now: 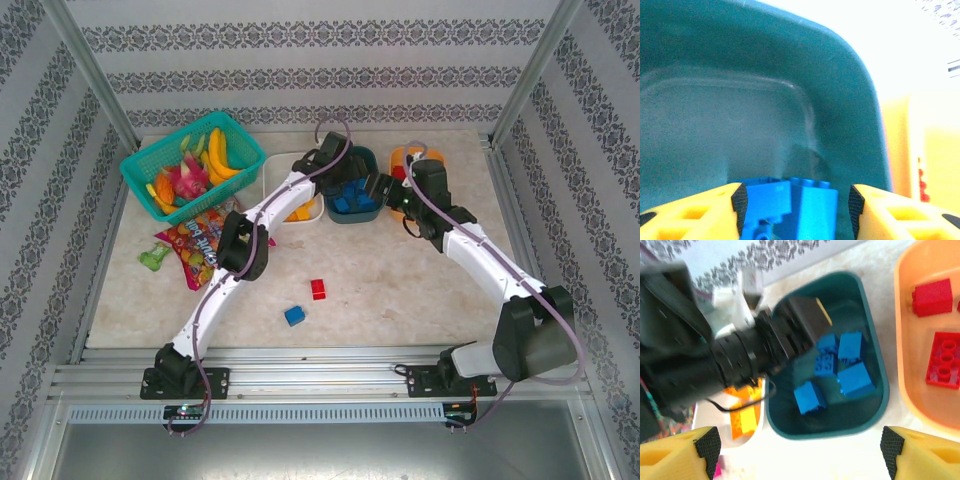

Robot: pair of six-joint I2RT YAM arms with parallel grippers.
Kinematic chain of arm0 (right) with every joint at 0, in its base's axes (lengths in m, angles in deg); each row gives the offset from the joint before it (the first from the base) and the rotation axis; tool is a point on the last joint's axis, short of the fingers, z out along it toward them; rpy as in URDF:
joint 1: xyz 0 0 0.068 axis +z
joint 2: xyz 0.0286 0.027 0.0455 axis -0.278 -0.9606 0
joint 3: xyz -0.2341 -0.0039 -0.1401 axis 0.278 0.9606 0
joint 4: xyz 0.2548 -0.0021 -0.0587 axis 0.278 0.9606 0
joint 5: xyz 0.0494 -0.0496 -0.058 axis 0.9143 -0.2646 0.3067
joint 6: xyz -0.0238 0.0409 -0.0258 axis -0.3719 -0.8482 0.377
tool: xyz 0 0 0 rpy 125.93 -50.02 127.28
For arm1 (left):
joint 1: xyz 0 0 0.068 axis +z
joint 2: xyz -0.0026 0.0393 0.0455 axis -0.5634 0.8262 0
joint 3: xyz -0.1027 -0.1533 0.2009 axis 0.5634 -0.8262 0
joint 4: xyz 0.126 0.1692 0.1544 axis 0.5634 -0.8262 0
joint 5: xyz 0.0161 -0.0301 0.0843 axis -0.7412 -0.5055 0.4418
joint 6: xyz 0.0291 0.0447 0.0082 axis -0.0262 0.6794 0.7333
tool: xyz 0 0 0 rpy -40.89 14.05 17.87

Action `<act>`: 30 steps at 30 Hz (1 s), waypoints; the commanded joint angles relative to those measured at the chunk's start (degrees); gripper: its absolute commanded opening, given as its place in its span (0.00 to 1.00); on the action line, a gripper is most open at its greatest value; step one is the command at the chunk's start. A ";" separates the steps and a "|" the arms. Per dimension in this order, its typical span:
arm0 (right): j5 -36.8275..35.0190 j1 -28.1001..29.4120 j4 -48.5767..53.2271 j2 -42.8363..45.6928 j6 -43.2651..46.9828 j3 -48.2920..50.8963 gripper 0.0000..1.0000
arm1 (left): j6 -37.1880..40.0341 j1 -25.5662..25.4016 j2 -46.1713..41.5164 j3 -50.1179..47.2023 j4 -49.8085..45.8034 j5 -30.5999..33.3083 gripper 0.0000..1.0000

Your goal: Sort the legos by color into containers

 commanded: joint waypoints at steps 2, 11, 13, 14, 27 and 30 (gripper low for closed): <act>-3.65 5.69 8.14 3.53 6.95 0.98 0.85 | -2.54 0.48 -15.10 -5.83 -4.95 -0.87 0.59; -8.15 19.90 17.20 2.39 3.98 2.74 0.83 | -2.67 0.95 -47.36 -49.58 -7.53 0.58 0.59; -8.26 22.41 18.93 0.27 2.33 1.72 0.82 | -3.06 1.35 -54.41 -59.14 -8.19 1.26 0.59; -8.34 23.83 20.33 -1.32 0.83 0.94 0.82 | -2.99 1.54 -58.18 -64.25 -8.22 1.45 0.59; -11.05 35.29 32.59 -23.63 -9.08 -12.66 0.77 | 0.01 1.54 -97.00 -100.99 -11.50 -9.36 0.61; -11.63 35.70 35.71 -27.05 -11.17 -15.03 0.75 | -0.26 1.54 -102.85 -104.96 -11.94 -12.34 0.60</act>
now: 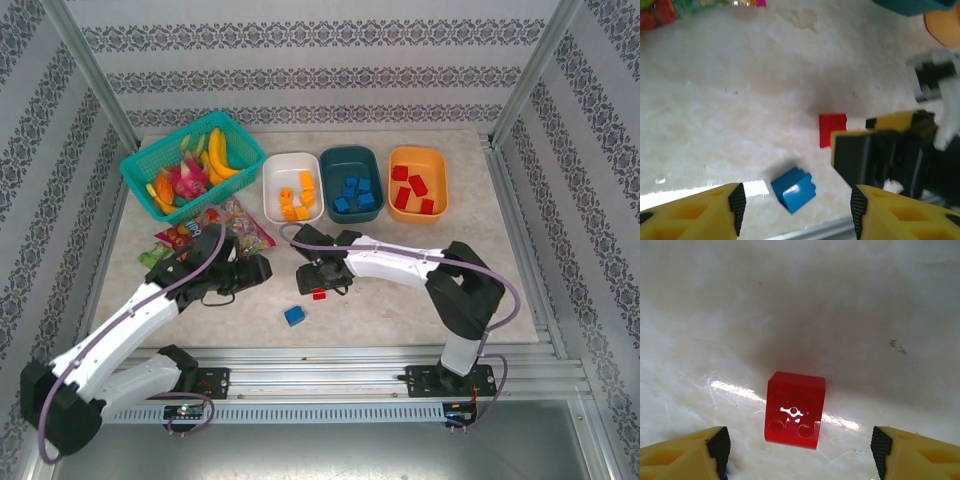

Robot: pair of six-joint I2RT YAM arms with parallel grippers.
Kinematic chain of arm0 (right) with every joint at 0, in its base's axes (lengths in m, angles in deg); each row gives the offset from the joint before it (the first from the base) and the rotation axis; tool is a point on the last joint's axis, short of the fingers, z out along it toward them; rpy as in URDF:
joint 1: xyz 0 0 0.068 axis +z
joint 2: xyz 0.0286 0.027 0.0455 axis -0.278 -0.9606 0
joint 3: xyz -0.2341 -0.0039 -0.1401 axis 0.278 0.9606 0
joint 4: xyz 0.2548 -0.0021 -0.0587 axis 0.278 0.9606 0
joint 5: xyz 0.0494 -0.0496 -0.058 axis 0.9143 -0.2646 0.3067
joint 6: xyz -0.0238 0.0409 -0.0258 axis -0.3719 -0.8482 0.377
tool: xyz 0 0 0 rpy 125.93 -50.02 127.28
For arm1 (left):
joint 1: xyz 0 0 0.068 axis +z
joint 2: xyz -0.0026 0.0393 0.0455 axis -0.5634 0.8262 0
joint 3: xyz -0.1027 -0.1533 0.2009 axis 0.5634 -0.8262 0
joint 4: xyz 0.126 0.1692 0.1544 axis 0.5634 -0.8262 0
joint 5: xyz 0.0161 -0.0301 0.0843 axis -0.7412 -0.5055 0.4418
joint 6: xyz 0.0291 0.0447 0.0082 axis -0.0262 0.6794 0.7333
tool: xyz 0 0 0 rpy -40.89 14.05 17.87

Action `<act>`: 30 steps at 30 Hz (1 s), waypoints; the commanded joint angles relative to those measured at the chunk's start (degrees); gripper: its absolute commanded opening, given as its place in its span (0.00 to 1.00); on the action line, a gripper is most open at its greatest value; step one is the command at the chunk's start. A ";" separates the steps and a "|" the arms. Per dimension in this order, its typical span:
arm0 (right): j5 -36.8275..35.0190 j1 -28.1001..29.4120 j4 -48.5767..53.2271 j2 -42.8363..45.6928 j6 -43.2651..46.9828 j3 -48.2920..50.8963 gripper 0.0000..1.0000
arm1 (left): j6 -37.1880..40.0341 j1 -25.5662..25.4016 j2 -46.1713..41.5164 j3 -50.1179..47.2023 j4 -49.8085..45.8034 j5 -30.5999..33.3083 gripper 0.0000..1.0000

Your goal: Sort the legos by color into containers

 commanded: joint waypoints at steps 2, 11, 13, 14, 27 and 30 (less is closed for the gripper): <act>-2.91 0.51 6.22 -3.76 -4.75 -3.27 0.71 | 0.68 0.35 -6.45 -4.58 -0.62 -7.40 0.60; -3.43 0.62 4.70 -9.72 -4.73 -6.13 0.62 | -1.94 0.38 -15.15 -9.70 2.05 -9.89 0.61; -3.64 0.62 4.72 -10.44 -4.90 -6.63 0.59 | -3.21 0.41 -16.44 -10.66 2.54 -9.41 0.61; -3.64 0.53 4.61 -10.71 -5.07 -6.77 0.56 | -3.74 0.38 -16.93 -10.94 2.56 -9.25 0.61; -5.56 -0.18 6.66 -5.45 -4.33 -7.29 0.27 | -5.14 0.41 -16.46 -10.06 7.03 -9.98 0.62; -6.28 -2.35 8.13 -0.76 -3.36 -7.31 0.25 | -5.99 0.35 -11.68 -7.16 12.31 -10.97 0.63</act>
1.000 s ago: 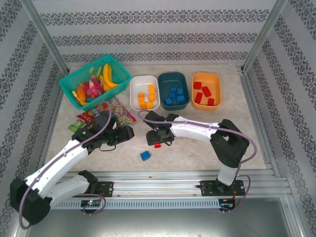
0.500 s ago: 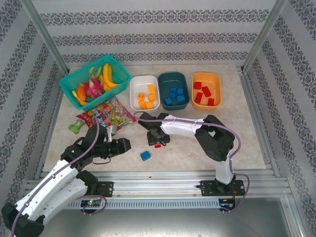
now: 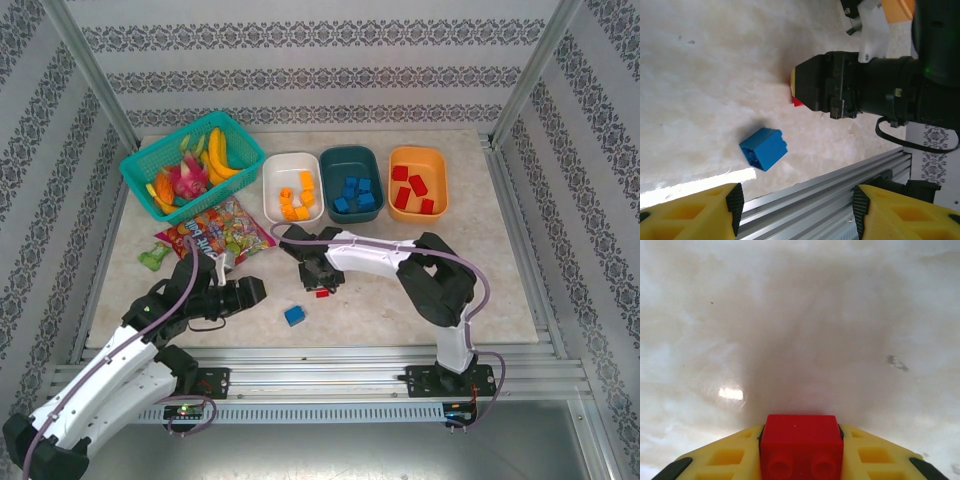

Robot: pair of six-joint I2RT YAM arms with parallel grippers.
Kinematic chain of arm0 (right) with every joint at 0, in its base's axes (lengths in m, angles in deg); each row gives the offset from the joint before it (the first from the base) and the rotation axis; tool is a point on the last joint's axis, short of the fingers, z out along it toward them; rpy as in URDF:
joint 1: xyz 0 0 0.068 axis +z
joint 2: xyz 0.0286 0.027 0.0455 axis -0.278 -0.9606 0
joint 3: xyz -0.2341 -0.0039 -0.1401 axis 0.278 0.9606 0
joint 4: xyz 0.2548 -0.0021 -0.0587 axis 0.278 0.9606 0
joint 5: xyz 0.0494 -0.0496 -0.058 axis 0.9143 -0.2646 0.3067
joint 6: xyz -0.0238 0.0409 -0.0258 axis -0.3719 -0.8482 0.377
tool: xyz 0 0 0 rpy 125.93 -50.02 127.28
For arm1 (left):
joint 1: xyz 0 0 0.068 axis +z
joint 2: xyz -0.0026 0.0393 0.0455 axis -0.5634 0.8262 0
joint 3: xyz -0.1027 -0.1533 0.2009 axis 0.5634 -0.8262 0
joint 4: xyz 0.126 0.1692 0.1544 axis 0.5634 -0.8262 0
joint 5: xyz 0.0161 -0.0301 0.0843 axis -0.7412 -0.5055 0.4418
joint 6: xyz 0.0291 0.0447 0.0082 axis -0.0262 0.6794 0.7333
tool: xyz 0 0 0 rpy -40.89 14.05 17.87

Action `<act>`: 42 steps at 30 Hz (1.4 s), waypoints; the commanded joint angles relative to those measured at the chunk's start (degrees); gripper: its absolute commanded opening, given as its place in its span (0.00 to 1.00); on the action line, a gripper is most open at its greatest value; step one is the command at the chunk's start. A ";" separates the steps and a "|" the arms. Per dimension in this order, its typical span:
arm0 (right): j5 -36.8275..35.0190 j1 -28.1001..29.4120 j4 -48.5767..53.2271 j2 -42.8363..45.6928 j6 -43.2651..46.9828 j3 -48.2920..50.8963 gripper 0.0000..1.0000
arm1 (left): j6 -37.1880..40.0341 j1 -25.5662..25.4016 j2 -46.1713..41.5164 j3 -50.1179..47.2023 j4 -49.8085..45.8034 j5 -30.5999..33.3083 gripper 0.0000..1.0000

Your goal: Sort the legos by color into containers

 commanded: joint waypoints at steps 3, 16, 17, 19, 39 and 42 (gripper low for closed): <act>-3.19 -6.23 4.79 11.04 3.20 -1.61 0.24 | -1.06 0.39 10.38 8.15 12.50 -2.14 0.63; -0.60 -33.03 7.43 7.74 15.46 -16.22 0.24 | 0.68 -0.16 45.59 33.57 28.00 -6.81 0.62; -0.33 -34.85 7.36 5.94 15.89 -18.12 0.23 | 1.07 -0.35 48.33 36.08 27.80 -6.86 0.62; -0.43 -37.46 7.12 2.44 16.65 -21.92 0.24 | 1.80 -0.47 52.46 40.14 27.61 -6.65 0.61; -5.35 -50.26 -0.49 -26.03 17.76 -51.02 0.25 | 2.16 -2.01 86.39 74.86 28.30 -9.66 0.60; -5.98 -50.45 1.00 -30.31 17.66 -56.56 0.26 | 2.61 -2.15 89.76 80.16 26.38 -10.18 0.60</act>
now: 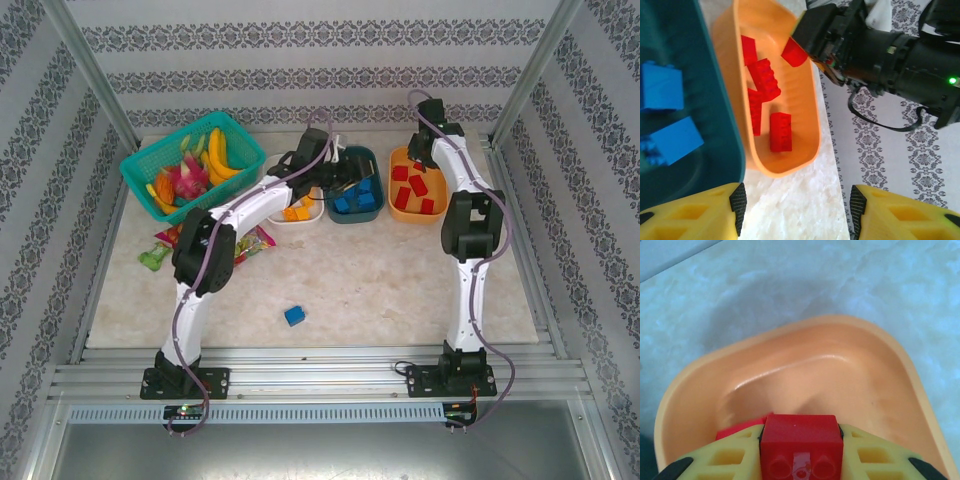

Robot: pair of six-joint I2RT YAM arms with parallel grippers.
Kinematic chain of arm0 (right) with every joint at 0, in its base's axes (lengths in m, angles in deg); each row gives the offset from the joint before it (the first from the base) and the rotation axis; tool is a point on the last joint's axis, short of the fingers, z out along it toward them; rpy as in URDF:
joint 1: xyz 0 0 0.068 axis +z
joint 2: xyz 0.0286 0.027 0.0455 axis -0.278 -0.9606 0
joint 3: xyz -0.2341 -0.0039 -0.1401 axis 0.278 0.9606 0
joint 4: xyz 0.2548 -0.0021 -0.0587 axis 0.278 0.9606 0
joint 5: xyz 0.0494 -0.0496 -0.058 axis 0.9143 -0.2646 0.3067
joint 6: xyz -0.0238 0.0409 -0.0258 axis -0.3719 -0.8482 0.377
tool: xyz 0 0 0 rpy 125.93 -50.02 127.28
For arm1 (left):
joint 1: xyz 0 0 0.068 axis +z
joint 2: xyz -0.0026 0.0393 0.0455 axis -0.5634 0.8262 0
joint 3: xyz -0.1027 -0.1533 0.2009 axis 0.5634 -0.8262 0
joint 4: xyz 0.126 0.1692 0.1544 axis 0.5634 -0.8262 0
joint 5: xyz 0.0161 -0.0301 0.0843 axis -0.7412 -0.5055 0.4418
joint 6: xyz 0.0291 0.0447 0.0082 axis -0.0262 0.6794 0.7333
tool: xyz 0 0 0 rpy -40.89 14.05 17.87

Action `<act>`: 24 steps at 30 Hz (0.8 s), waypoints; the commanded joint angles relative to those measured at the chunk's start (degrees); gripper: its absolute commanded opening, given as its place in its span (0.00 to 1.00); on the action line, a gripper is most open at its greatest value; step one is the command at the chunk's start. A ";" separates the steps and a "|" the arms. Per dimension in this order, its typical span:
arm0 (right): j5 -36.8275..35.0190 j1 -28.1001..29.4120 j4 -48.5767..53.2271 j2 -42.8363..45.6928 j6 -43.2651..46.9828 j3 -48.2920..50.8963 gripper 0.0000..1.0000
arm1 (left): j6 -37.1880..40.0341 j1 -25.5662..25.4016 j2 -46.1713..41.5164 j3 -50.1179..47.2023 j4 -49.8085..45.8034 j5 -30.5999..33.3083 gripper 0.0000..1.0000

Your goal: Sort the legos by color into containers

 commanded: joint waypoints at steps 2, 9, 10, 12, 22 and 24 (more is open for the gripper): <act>-3.05 -0.22 2.41 -5.95 0.39 -8.30 0.27 | 1.69 -0.66 3.15 6.87 -2.14 -1.50 0.59; -7.38 -0.53 5.25 -11.14 -0.87 -14.77 0.26 | 1.36 -0.79 3.71 8.85 -2.92 -1.42 0.60; -7.36 -0.70 5.72 -11.55 -1.15 -15.42 0.27 | 1.45 -0.75 3.43 8.55 -3.02 -1.50 0.60; -7.45 -0.88 6.12 -12.03 -1.45 -16.13 0.29 | 1.58 -0.79 2.73 7.99 -3.01 -1.52 0.60; -3.59 -1.64 12.12 -13.60 -6.43 -19.21 0.50 | 1.80 -0.75 -0.47 5.85 -3.32 -1.77 0.60; -2.98 -1.59 12.10 -12.85 -6.46 -19.28 0.52 | 1.89 -0.75 -1.53 5.05 -3.46 -1.75 0.59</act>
